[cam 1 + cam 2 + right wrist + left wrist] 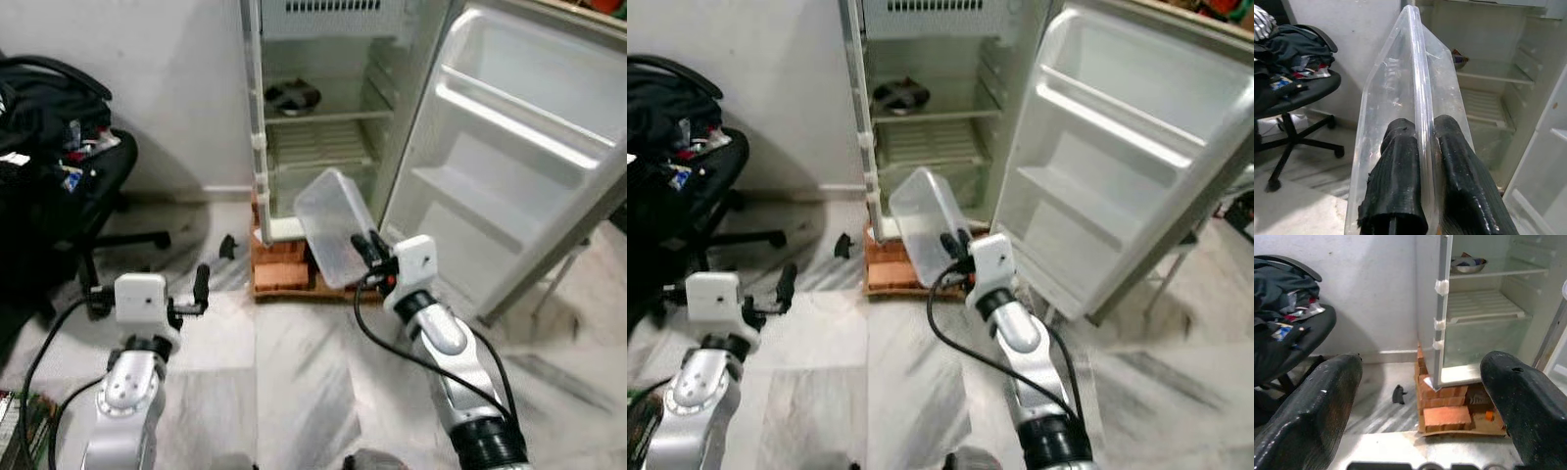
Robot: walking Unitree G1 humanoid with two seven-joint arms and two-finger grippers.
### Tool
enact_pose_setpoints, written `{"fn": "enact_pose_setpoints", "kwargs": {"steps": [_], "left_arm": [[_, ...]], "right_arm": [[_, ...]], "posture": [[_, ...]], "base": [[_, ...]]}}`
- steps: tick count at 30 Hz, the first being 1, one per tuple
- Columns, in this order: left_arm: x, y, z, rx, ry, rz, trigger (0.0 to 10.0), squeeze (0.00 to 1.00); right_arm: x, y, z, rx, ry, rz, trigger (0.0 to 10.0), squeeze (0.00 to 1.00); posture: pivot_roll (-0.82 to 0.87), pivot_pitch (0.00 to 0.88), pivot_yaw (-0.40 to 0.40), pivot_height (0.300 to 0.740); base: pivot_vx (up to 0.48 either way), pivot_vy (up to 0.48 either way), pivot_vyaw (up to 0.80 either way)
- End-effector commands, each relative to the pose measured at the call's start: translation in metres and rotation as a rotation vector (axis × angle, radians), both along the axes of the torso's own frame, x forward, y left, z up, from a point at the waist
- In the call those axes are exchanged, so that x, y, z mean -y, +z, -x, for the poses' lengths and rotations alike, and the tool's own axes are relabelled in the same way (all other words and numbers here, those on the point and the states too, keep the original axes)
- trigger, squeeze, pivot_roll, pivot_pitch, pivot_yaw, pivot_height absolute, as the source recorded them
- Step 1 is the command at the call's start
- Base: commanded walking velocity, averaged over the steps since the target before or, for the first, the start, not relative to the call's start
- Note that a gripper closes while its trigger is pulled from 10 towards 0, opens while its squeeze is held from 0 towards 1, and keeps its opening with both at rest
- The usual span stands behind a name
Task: Restocking fridge
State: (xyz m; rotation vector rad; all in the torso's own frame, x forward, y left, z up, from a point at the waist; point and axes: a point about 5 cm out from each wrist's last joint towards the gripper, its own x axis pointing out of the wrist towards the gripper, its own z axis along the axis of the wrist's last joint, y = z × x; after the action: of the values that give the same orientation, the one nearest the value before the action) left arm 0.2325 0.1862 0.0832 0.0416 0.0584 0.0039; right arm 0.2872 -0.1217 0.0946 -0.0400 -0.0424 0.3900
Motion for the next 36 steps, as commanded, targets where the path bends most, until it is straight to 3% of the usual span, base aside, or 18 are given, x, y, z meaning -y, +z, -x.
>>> {"fn": "enact_pose_setpoints", "kwargs": {"steps": [1,30,36], "left_arm": [[0.0064,0.0000,-0.0008,0.003,-0.016,0.020,10.0,0.00],[0.0078,-0.0020,-0.0047,-0.007,-0.024,0.003,10.0,0.00],[0.0076,-0.0018,-0.0064,-0.007,-0.017,0.009,10.0,0.00]], "right_arm": [[0.0104,-0.0002,-0.0014,0.003,-0.031,0.013,10.0,0.00],[0.0102,-0.0013,-0.0035,0.003,-0.041,0.017,10.0,0.00],[0.0104,-0.0016,-0.0038,0.001,-0.043,0.017,10.0,0.00]], "posture": [[0.09,0.071,-0.038,0.740],[0.09,0.079,-0.029,0.740],[0.09,0.078,-0.028,0.740]], "base": [[0.442,0.000,0.00],[0.460,0.000,0.00],[0.303,0.372,0.00]]}}
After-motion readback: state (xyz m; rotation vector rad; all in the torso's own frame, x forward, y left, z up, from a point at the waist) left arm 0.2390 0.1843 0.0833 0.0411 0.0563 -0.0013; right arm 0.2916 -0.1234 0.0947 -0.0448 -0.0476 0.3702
